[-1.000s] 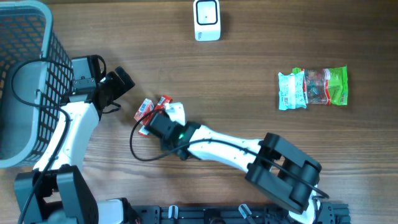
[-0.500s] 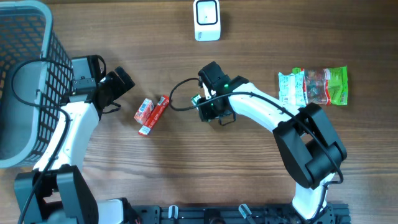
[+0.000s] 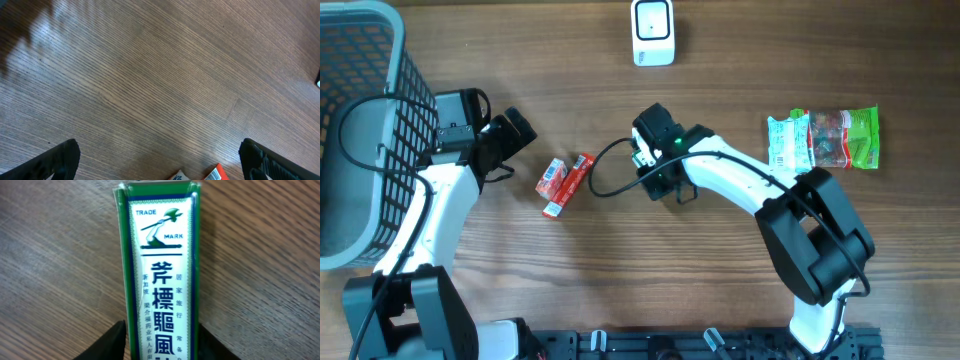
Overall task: Scan the item barcode
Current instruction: 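Lift the green-white box and carry it right with the right gripper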
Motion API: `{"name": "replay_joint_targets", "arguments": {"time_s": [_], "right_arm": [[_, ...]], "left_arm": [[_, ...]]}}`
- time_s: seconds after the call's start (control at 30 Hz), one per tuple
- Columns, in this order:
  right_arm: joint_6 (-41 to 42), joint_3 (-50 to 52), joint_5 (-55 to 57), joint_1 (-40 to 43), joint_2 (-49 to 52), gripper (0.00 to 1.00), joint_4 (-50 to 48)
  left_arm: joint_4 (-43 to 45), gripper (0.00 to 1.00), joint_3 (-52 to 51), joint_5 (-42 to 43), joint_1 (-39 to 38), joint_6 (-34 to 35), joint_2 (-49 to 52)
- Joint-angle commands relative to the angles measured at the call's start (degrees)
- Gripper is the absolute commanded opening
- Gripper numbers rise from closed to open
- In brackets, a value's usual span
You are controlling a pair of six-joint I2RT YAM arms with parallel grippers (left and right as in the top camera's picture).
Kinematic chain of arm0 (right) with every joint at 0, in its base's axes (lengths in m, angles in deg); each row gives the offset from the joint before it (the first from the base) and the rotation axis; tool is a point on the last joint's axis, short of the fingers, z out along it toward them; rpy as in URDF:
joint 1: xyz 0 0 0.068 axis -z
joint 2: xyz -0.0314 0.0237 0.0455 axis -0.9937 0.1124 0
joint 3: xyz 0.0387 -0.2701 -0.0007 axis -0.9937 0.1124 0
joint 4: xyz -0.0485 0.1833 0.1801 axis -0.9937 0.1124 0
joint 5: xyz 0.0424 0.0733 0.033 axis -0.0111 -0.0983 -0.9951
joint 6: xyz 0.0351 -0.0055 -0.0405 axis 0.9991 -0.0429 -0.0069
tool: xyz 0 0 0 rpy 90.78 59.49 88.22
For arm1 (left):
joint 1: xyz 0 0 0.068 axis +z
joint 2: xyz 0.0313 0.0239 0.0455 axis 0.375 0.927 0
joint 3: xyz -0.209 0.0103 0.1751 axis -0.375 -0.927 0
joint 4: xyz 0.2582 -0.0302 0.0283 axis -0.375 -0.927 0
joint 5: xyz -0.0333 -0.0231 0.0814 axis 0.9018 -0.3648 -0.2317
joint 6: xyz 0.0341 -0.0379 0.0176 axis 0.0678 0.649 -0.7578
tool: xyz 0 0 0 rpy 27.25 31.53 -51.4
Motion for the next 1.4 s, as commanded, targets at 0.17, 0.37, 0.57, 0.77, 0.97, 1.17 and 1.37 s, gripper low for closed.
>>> {"name": "replay_joint_targets", "arguments": {"time_s": [0.17, 0.37, 0.57, 0.77, 0.97, 1.17, 1.37], "right_arm": [[-2.78, -2.89, 4.59, -0.61, -1.33, 0.45, 0.17], [-2.01, -2.91, 4.37, -0.61, -3.32, 0.44, 1.16], [-2.01, -2.03, 3.69, -0.83, -3.19, 0.45, 1.33], [-1.49, 0.04, 3.48, -0.94, -3.1, 0.44, -0.39], [-1.51, 0.98, 3.48, -0.94, -3.13, 0.33, -1.79], [-0.48, 0.9, 1.31, -0.74, -6.05, 0.23, -0.9], [2.62, 0.94, -14.6, 4.44, -10.27, 0.23, 0.63]], "left_arm": [[-0.02, 1.0, 0.11, -0.74, 0.26, -1.14, -0.83], [-0.02, 1.0, 0.11, -0.74, 0.26, -1.11, -0.83], [-0.02, 1.0, 0.11, -0.74, 0.26, -1.14, -0.83], [-0.02, 1.0, 0.11, -0.74, 0.26, -1.11, -0.83], [-0.02, 1.0, 0.11, -0.74, 0.26, -1.11, -0.83], [-0.02, 1.0, 0.11, -0.74, 0.26, -1.11, -0.83], [-0.02, 1.0, 0.11, -0.74, 0.26, -1.14, -0.83]]}}
